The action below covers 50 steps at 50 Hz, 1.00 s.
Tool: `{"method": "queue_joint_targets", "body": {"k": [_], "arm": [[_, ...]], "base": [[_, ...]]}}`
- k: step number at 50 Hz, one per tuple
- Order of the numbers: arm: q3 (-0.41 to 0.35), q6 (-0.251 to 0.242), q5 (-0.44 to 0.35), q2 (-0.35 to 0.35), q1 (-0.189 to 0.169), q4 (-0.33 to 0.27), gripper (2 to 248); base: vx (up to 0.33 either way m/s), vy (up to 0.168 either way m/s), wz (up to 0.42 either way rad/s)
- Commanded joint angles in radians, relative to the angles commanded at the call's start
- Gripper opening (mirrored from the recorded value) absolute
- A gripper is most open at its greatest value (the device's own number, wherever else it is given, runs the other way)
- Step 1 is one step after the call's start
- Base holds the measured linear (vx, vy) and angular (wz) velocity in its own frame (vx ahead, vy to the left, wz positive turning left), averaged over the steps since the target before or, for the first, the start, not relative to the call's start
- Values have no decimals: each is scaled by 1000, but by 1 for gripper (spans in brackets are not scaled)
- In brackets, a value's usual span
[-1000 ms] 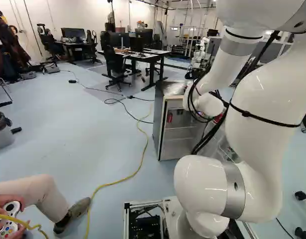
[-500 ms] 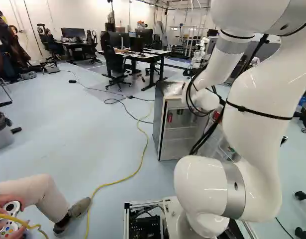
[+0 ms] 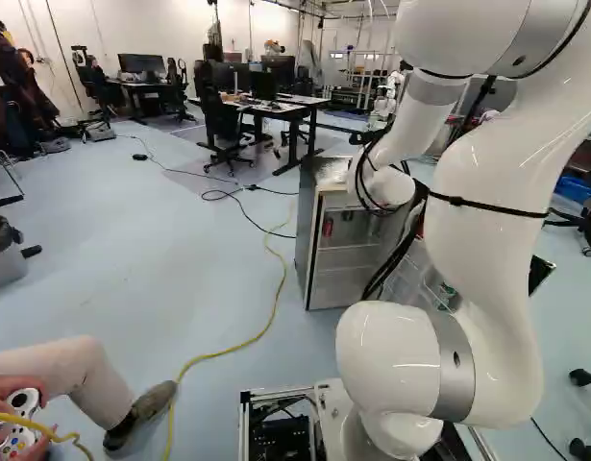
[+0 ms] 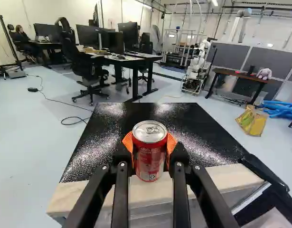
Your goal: Grab a drink from the fridge
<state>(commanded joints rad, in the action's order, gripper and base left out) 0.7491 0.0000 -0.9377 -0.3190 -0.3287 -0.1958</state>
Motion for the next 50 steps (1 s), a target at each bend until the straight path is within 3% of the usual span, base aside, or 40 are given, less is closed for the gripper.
{"method": "queue_joint_targets", "body": {"k": [30,50], "arm": [[126,0,33,-102,20,12,88],[136,0,33,-111,22,12,88]], "base": [[0,0,0],[0,0,0]]}}
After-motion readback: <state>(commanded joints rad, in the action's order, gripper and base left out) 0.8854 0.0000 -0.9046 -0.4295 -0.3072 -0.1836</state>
